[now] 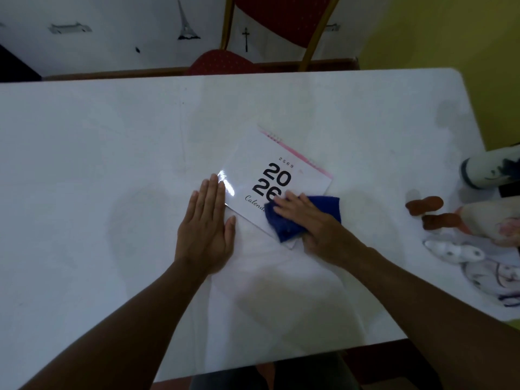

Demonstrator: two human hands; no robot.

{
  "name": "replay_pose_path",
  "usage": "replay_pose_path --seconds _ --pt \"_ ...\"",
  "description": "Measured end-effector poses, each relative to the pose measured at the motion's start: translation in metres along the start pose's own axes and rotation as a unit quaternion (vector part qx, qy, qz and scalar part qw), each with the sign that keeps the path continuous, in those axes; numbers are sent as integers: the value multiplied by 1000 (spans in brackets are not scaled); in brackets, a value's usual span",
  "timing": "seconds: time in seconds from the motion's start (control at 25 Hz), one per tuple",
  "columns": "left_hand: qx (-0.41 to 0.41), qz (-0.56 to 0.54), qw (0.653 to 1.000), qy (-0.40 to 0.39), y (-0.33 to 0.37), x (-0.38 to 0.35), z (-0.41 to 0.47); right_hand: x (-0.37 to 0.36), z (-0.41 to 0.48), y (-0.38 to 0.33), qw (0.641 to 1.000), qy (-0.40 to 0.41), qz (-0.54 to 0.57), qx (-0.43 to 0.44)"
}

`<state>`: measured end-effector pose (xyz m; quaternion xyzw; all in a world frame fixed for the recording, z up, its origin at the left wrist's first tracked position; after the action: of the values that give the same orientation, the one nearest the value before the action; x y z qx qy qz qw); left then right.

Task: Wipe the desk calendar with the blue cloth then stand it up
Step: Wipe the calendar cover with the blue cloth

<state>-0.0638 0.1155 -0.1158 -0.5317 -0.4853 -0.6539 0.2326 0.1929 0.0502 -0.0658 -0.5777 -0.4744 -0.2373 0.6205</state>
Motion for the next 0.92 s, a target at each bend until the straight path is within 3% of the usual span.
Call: replay_pose_path --seconds 0.2,0.28,0.48,0.68,0.76,0.92 --pt "0 2 1000 -3 -1 -1 0 7 68 12 988 58 -110 -96" --pt "-2 7 1000 -2 -1 -1 0 -4 83 -5 987 60 -107 -104" --pt "2 2 1000 -7 -1 -3 -1 -33 34 -37 996 22 -90 -1" --pt "10 -2 1000 -10 0 -1 0 -24 -10 -15 991 -21 -110 68" --pt "6 -3 1000 -7 1 0 0 -15 -1 -4 993 -1 -111 40" --pt "-1 -4 1000 -4 2 0 0 -4 50 6 989 43 -107 -97"
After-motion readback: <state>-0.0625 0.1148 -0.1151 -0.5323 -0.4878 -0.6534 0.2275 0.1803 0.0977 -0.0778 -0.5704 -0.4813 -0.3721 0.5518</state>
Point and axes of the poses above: each hand's wrist, its own z-axis towards the middle knuckle, its own x-axis out of the back of the hand, y = z × x, the point moved 2 cm from there along z, towards the middle knuckle, and after that the axes turned 11 degrees about -z, right-handed, at the moved point
